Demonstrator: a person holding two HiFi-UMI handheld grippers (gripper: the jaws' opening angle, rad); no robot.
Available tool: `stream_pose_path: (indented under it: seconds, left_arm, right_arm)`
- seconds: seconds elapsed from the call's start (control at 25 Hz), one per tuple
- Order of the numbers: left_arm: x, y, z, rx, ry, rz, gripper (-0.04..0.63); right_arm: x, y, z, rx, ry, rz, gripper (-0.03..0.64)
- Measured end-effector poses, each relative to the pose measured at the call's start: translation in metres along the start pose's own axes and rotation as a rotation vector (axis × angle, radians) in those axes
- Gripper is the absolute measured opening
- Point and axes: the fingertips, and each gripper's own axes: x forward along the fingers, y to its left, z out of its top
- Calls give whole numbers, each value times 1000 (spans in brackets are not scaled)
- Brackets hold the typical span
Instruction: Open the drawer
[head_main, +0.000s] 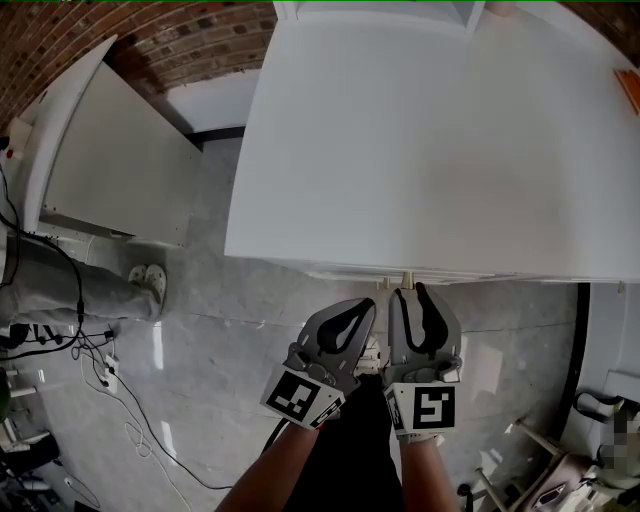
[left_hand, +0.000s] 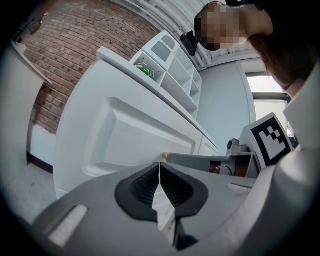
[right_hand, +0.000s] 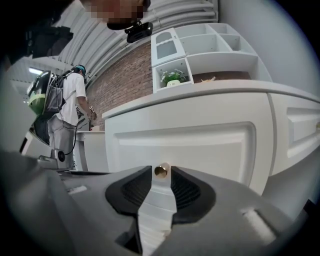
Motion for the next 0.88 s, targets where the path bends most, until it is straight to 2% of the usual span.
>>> stream_pose_path:
  seconds: [0.28,0.44,0.64,0.88]
  left_arm:
    - [11,2,3,-7,-8,-7,5]
    - [15,4,5,-10,-18,-12,5]
    - [18,9,7,7,-2,-16,6]
    - [19,6,5,-29,1,-30,6]
  right_arm:
    - [12,-1,2,26,2,-11,110]
    - [14,-5,0,54,-15,-51,107]
    - [14,-5,1,32,-22,-79,91]
    - [14,-5,-1,21,-3,-93,80]
